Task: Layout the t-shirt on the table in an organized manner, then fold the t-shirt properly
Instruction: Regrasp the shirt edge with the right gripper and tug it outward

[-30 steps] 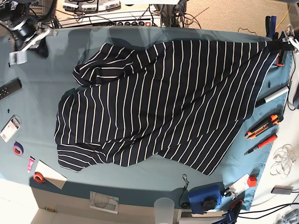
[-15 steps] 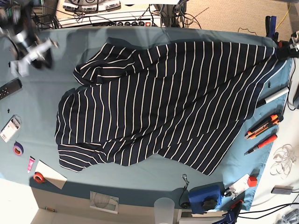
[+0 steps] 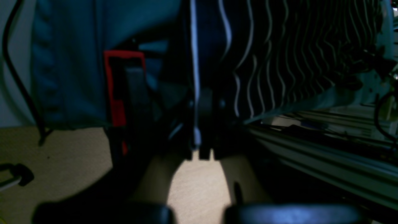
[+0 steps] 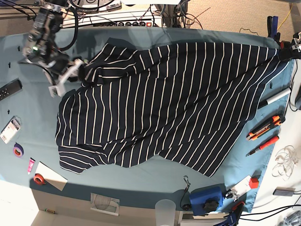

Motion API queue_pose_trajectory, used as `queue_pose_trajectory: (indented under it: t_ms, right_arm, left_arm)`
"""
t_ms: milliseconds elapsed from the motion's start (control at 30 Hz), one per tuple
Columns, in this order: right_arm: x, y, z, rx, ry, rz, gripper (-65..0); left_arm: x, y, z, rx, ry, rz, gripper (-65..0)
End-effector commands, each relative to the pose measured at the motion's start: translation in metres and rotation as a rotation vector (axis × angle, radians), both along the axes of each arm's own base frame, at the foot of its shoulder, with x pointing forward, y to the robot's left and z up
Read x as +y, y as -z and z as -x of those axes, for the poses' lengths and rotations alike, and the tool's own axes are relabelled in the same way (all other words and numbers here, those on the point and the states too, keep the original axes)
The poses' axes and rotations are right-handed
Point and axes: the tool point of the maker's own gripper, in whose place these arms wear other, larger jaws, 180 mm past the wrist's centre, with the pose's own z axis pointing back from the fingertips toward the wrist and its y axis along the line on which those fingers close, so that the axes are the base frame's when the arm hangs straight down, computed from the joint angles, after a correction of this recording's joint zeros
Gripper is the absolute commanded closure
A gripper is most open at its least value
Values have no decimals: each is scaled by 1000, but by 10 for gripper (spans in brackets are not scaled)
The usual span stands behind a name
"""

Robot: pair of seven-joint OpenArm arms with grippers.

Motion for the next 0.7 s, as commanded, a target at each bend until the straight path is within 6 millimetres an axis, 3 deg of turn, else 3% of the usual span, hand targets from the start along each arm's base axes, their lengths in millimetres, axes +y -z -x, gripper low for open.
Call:
queue_pose_trajectory:
  t_ms: [0,100,133,300,500,667]
  right_arm:
    - [1,-1,1,16,-26,15,-205]
    - [6,8,14,98,-55,27,-23]
    - [5,11,18,123,-59,34,0]
    - [4,3,37,152,-83,73,0]
    - [20,-21,84,139,-180,-10,0]
    - [9,-35,117,123,-137,-93,0]
  left_arm:
    - [7,-12,-7,-32,11,-22,0]
    - [7,-12,-7,-32,11,-22,0]
    - [7,-12,-7,-32,11,-22,0]
    - [7,-13,-7,-33,11,-22,0]
    - [7,-15,-13,-49,11,-22,0]
    - [7,-18,-18,-72,21,-27,0]
